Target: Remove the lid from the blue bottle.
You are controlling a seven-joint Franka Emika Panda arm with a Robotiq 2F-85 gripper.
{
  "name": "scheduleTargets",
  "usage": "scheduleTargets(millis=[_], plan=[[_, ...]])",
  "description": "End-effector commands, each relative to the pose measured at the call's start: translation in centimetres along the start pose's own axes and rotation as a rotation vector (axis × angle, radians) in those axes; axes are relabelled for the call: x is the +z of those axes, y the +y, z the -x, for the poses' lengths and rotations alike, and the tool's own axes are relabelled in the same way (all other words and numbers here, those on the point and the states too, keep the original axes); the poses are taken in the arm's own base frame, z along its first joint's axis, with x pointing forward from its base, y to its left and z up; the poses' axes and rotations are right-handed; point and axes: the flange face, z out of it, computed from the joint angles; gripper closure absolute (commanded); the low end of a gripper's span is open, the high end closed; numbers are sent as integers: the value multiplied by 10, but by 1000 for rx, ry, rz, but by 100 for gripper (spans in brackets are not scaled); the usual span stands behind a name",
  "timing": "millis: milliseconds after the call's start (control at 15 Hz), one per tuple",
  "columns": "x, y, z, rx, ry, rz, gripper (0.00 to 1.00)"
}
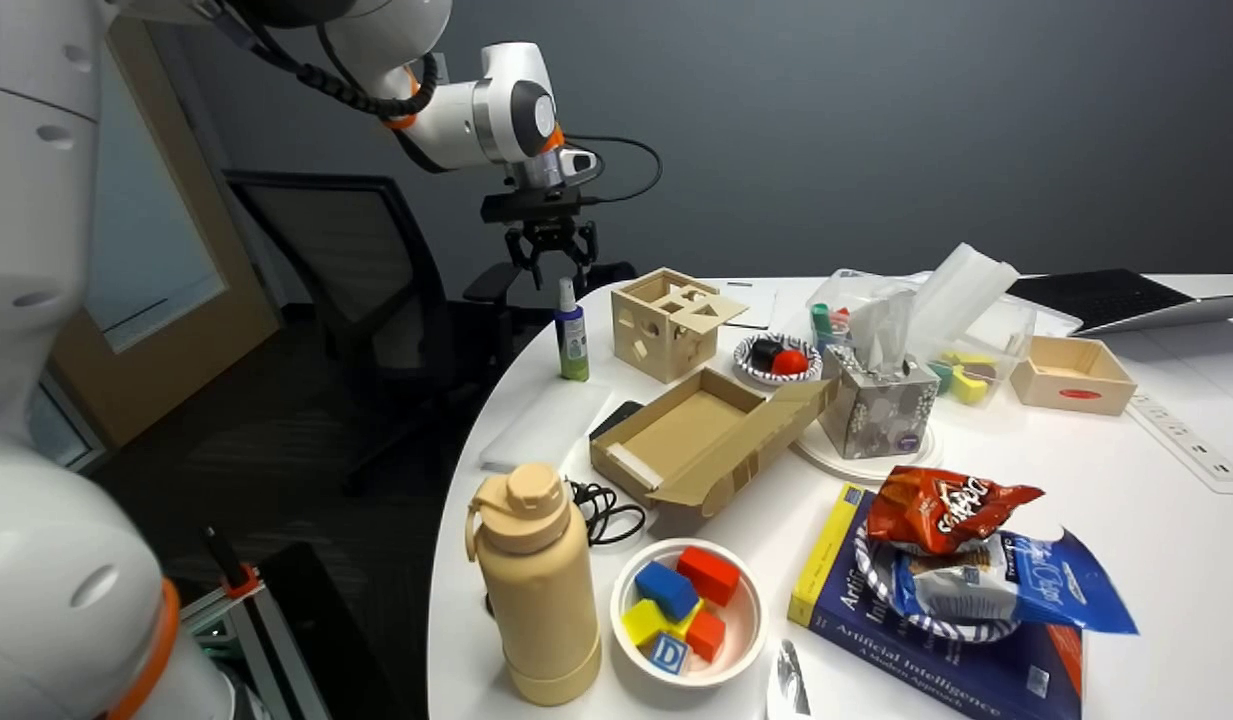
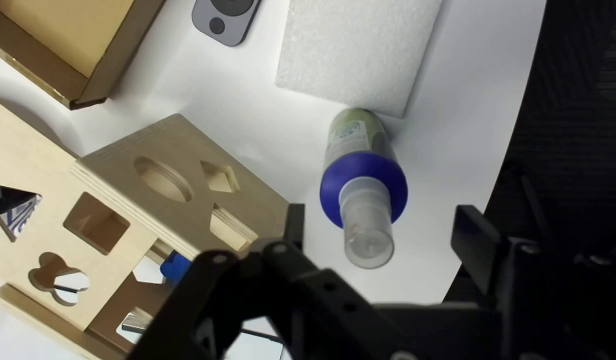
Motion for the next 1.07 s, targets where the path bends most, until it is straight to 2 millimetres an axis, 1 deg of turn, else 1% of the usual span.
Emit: scheduleTargets(millis=[0, 67, 133, 267, 400, 533, 600, 667, 733, 800, 867, 933, 1000], plan=[[-3, 1, -7, 15, 1, 14, 40], [-3, 2, -7, 16, 1, 13, 44], [-3, 2, -7, 16, 2, 14, 40], [-3, 2, -7, 16, 2, 14, 41], [-3, 2, -8, 15, 1, 13, 44], [-4, 3, -8, 14, 4, 13, 54], [-6, 3, -9, 13, 6, 14, 70], [-7, 4, -9, 13, 9, 15, 77], [-9, 4, -10, 13, 11, 16, 87], [-10, 6, -10, 14, 14, 18, 94], [-12, 6, -11, 15, 18, 19, 98], [-14, 7, -12, 16, 21, 20, 94], [-16, 8, -12, 16, 24, 21, 94]])
